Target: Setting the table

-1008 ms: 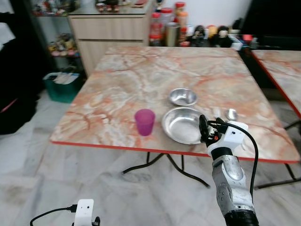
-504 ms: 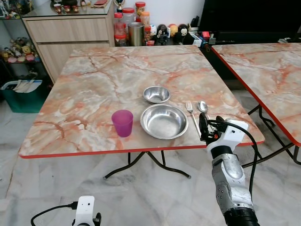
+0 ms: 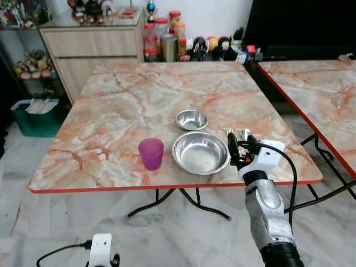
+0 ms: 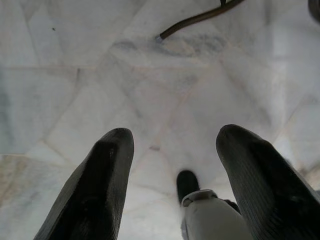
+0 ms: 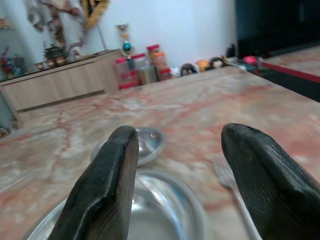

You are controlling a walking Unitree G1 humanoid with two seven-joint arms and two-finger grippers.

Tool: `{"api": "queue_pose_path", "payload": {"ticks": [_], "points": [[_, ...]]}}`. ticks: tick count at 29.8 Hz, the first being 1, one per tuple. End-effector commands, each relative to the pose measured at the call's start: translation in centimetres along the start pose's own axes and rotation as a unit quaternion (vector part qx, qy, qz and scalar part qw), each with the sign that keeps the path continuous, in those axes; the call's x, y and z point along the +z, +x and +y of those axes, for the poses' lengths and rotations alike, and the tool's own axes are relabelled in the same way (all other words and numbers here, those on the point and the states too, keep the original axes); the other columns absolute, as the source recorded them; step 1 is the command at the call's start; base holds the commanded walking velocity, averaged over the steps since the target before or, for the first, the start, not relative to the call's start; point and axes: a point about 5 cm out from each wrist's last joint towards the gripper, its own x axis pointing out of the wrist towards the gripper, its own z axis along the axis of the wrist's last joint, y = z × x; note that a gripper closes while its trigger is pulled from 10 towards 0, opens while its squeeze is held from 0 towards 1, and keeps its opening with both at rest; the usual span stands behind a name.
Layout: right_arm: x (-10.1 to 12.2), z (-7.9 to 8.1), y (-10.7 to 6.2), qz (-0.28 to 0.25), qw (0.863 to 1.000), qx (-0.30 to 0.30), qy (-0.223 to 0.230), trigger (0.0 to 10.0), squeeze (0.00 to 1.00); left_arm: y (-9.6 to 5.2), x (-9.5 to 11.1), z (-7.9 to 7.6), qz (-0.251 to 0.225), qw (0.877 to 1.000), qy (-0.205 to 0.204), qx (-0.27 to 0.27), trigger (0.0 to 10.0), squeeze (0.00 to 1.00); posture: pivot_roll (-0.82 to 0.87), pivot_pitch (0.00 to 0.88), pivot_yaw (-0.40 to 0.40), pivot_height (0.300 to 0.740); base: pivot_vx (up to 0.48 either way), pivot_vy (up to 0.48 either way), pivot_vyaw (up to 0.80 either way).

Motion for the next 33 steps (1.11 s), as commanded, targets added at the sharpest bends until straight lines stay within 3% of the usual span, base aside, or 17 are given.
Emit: {"api": "queue_pose_path", "payload": {"ticks": [1,21,33], "points": [[-0.1,0.8,0.1,0.0,1.0,0.011,0.001,10.0,0.0,-0.1,-0.6,0.7,0.01,1.0,-0.002,0.012,10.0,0.0,-0.01,0.0,-0.018,0.719,0.281,0.0,0.0],[-0.4,1.2,-0.2,0.004,1.0,0.022,-0.001,10.0,0.0,-0.2,-0.7,0.6,0.01,1.0,-0.001,0.011,10.0,0.0,-0.01,0.0,-0.02,0.719,0.275,0.0,0.0],[-0.4,0.2,-1.0,0.01,1.0,0.007,-0.001,10.0,0.0,-0.2,-0.6,0.3,0.005,1.0,-0.001,0.006,10.0,0.0,-0.02,0.0,-0.017,0.719,0.0,0.0,0.0]]}}
